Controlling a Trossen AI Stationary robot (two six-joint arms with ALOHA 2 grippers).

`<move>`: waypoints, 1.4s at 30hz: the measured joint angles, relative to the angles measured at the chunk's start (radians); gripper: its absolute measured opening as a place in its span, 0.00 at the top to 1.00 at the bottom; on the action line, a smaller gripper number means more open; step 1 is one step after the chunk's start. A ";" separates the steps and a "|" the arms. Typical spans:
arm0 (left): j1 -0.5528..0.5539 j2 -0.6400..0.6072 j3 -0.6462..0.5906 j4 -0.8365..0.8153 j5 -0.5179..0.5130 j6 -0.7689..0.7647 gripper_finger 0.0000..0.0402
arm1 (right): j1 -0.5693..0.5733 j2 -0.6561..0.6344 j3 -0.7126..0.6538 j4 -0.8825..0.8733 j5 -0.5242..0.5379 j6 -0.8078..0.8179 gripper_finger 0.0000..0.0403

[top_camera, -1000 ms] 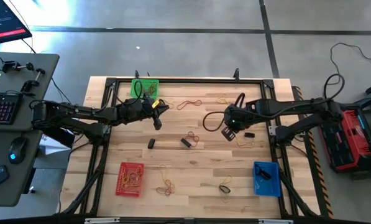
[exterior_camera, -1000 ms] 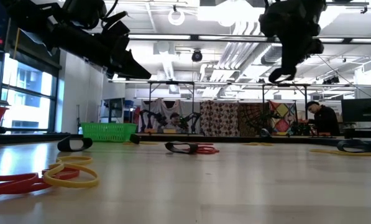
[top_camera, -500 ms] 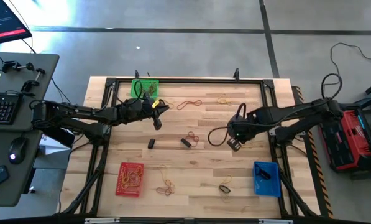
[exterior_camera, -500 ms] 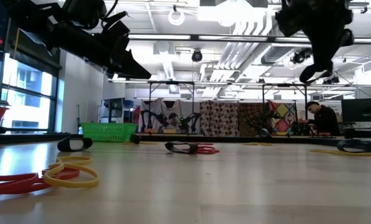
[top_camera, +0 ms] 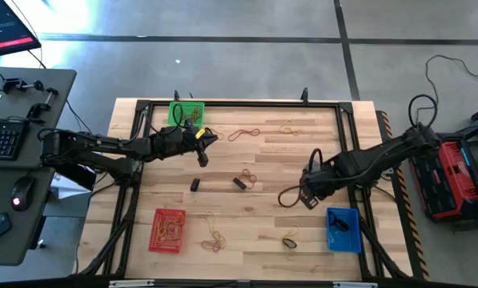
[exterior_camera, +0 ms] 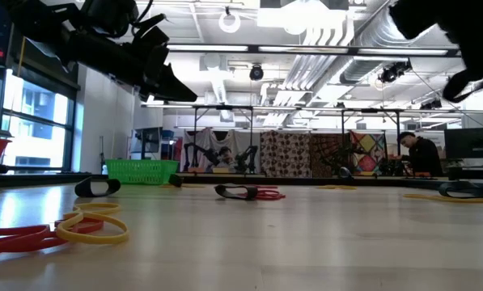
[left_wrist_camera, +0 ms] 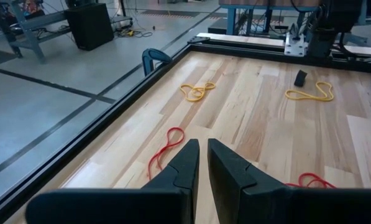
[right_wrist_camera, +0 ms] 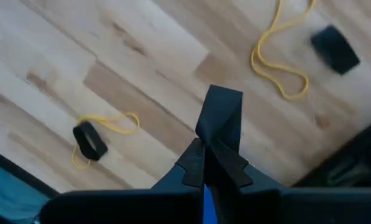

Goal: Sort rubber bands into baskets
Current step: Put the black rubber band into the blue bin

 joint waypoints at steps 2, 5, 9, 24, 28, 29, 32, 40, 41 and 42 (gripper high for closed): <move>0.000 0.000 0.000 0.002 0.000 0.000 0.94 | 0.027 0.000 0.000 -0.008 -0.021 0.044 1.00; 0.000 0.000 0.000 0.001 0.000 0.000 0.94 | 0.079 0.000 0.000 -0.009 -0.069 0.126 1.00; 0.000 0.000 0.000 0.001 0.000 0.000 0.94 | 0.158 0.000 0.000 -0.026 -0.120 0.264 1.00; 0.000 0.000 0.000 0.014 0.000 0.000 0.94 | 0.357 0.001 -0.061 -0.054 -0.194 0.599 1.00; 0.000 0.000 0.000 0.022 0.000 0.010 0.94 | 0.362 0.001 -0.152 0.047 -0.257 0.594 1.00; 0.000 0.000 0.000 0.023 0.000 0.010 0.94 | 0.361 0.000 -0.174 0.093 -0.257 0.585 1.00; 0.000 0.000 0.000 0.024 0.000 0.009 0.94 | 0.361 0.000 -0.241 0.209 -0.257 0.575 1.00; 0.000 0.000 0.000 0.026 0.000 0.012 0.94 | 0.361 0.000 -0.373 0.326 -0.310 0.580 1.00; 0.000 0.000 0.000 0.026 0.000 0.012 0.94 | 0.361 0.000 -0.378 0.326 -0.321 0.573 1.00; 0.000 0.000 0.000 0.026 0.000 0.013 0.94 | 0.361 0.000 -0.381 0.323 -0.326 0.563 1.00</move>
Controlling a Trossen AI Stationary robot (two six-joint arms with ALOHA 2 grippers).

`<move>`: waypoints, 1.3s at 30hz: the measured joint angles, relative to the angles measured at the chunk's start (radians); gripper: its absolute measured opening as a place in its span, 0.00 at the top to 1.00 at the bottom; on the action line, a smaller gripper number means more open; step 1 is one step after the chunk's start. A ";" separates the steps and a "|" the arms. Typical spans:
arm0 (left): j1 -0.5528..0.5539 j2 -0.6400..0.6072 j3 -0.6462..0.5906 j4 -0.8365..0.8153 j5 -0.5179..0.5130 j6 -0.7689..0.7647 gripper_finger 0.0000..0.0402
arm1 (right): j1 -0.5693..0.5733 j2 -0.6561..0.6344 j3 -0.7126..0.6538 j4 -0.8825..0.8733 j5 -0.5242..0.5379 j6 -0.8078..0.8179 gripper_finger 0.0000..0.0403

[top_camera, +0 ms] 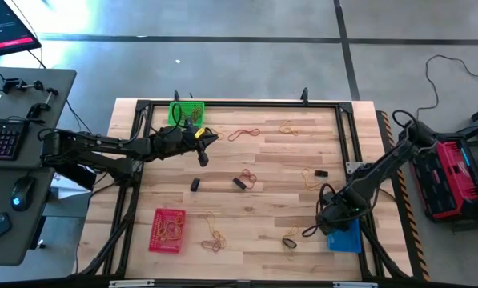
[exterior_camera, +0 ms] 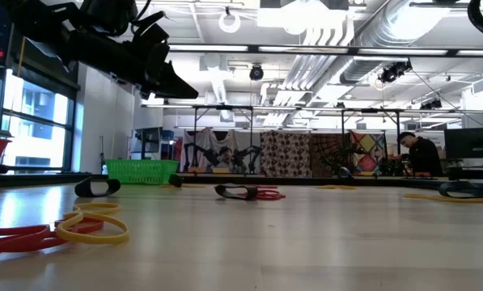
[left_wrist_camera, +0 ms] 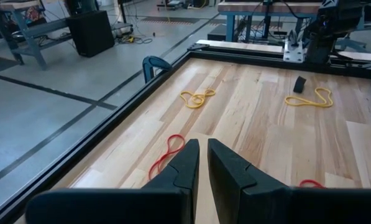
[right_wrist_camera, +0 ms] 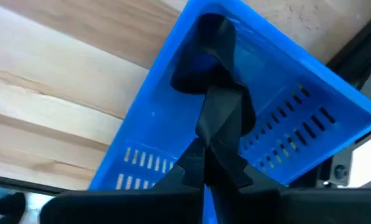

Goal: Sort rubber bands into baskets
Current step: Put the black rubber band into the blue bin, then put the yellow rubber band into the red bin

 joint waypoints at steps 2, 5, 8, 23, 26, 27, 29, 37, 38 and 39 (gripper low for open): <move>0.000 0.000 0.000 0.000 0.000 0.005 0.94 | 0.000 0.000 -0.002 0.000 -0.001 -0.023 1.00; 0.000 0.000 0.000 0.000 0.000 0.006 0.94 | 0.000 0.000 -0.002 0.001 -0.001 -0.051 0.99; 0.001 0.000 0.000 0.000 0.000 0.011 0.94 | 0.000 0.000 -0.002 0.000 -0.001 -0.061 0.96; 0.002 0.000 0.000 0.000 -0.022 0.013 0.94 | -0.001 0.000 -0.002 -0.056 -0.189 -0.113 0.64; 0.002 0.000 0.000 0.000 -0.023 0.013 0.94 | -0.001 -0.003 -0.002 -0.057 -0.213 -0.113 0.61; 0.002 0.000 0.000 0.000 -0.022 0.013 0.94 | -0.001 -0.005 0.002 -0.061 -0.215 -0.113 0.61; 0.002 0.000 0.000 0.000 -0.023 0.014 0.94 | -0.001 -0.007 0.025 -0.076 -0.215 -0.115 0.61; 0.002 0.000 0.000 -0.001 -0.023 0.030 0.94 | -0.016 -0.008 0.206 -0.274 -0.122 -0.179 0.61; 0.002 0.000 0.000 -0.002 -0.023 0.031 0.94 | -0.022 -0.008 0.233 -0.290 -0.098 -0.189 0.61; 0.002 0.000 0.000 -0.002 -0.023 0.037 0.94 | -0.029 -0.008 0.257 -0.301 -0.074 -0.204 0.61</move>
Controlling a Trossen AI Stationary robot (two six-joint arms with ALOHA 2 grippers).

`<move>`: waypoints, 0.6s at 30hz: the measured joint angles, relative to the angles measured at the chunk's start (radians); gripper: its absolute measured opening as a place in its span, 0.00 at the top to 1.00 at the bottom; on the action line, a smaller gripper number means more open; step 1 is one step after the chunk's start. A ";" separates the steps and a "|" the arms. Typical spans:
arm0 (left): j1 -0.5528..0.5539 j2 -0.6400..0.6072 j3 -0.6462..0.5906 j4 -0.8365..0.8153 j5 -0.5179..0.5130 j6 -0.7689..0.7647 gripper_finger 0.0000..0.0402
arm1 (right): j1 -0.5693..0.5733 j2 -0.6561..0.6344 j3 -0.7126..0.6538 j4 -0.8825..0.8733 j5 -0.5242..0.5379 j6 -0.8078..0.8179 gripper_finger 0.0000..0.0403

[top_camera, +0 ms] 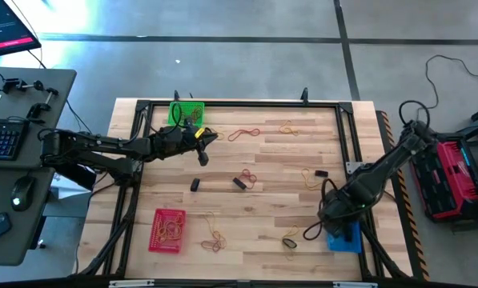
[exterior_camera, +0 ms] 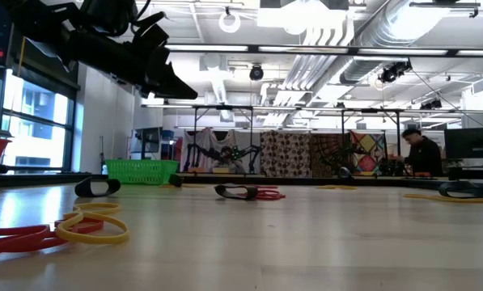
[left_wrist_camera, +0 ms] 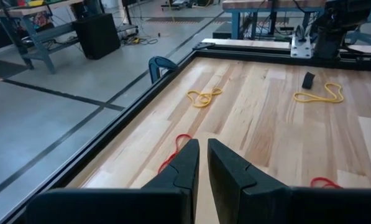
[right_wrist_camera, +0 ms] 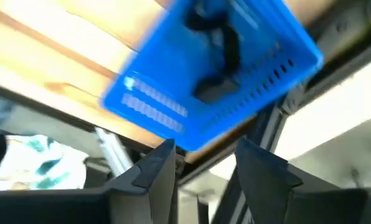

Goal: Sort rubber bands into baskets
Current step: Put the yellow rubber band into the red bin

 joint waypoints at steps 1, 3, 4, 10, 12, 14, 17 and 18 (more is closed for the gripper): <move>0.000 0.000 0.000 0.000 0.000 0.005 0.94 | -0.007 0.000 0.024 -0.003 0.031 -0.020 0.61; 0.000 0.000 0.000 -0.007 0.002 0.009 0.94 | -0.027 0.000 0.065 0.001 0.101 -0.070 0.61; 0.000 0.000 0.000 -0.018 0.011 0.010 0.94 | -0.041 0.000 0.083 0.002 0.141 -0.092 0.61; 0.000 0.000 0.000 -0.112 0.052 0.021 0.94 | -0.161 0.000 0.109 0.053 0.297 -0.234 0.61; 0.000 0.000 0.000 -0.125 0.052 0.020 0.94 | -0.218 0.000 0.091 0.104 0.307 -0.322 0.61; -0.002 0.000 0.000 -0.125 0.052 0.021 0.94 | -0.282 0.000 0.060 0.171 0.310 -0.417 0.61; -0.003 0.000 0.000 -0.127 0.052 0.012 0.94 | -0.382 0.001 -0.001 0.309 0.353 -0.527 0.61; -0.004 0.000 0.000 -0.128 0.052 0.011 0.94 | -0.416 0.002 -0.025 0.367 0.367 -0.546 0.61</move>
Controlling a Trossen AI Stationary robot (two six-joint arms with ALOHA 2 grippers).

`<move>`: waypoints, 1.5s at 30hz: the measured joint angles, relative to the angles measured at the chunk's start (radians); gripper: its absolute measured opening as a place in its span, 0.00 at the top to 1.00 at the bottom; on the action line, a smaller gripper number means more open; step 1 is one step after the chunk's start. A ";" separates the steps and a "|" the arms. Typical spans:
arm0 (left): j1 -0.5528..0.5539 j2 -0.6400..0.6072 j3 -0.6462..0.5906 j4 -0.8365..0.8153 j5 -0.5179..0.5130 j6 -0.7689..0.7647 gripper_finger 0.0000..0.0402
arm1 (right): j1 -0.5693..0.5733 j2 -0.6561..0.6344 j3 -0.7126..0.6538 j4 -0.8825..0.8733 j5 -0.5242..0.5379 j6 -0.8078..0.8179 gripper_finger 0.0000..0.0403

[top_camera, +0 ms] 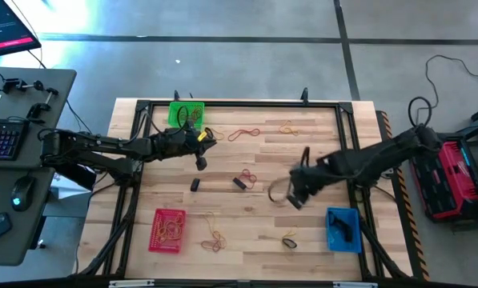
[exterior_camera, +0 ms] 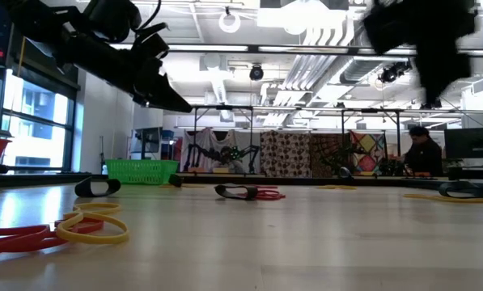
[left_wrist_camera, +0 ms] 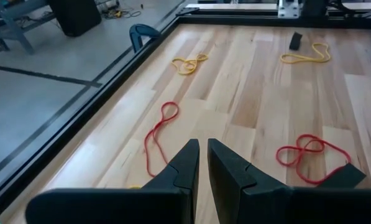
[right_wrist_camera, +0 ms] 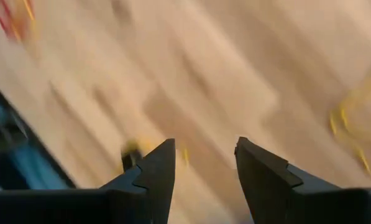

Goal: Sort rubber bands into baskets
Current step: Put the yellow rubber band into the red bin

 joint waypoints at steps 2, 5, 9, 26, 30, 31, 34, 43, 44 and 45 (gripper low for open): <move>0.000 0.000 0.000 -0.005 0.000 0.000 0.94 | -0.063 0.002 -0.046 0.125 0.023 -0.013 0.61; 0.000 0.000 0.000 -0.012 -0.002 -0.007 0.94 | -0.147 0.021 -0.099 0.292 0.041 -0.003 0.61; -0.012 0.000 0.000 -0.013 -0.036 -0.008 0.94 | -0.221 0.086 -0.106 0.424 0.083 -0.110 0.61; -0.056 -0.002 0.000 -0.024 -0.149 -0.013 0.94 | -0.470 0.482 0.158 0.799 0.226 -0.484 0.61; -0.056 -0.013 0.000 -0.032 -0.155 -0.027 0.94 | -0.507 0.592 0.278 0.795 0.226 -0.587 0.61; -0.056 -0.017 0.000 -0.037 -0.155 -0.027 0.94 | -0.515 0.621 0.309 0.786 0.226 -0.613 0.61; -0.056 -0.033 0.000 -0.049 -0.155 -0.035 0.94 | -0.538 0.702 0.398 0.740 0.226 -0.663 0.61; -0.057 -0.080 0.000 -0.103 -0.155 -0.062 0.94 | -0.604 0.911 0.666 0.450 0.221 -0.553 0.61; -0.057 -0.080 0.000 -0.102 -0.155 -0.062 0.94 | -0.608 0.929 0.688 0.439 0.218 -0.536 0.61; -0.057 -0.080 0.000 -0.104 -0.155 -0.062 0.94 | -0.613 0.946 0.708 0.430 0.211 -0.533 0.61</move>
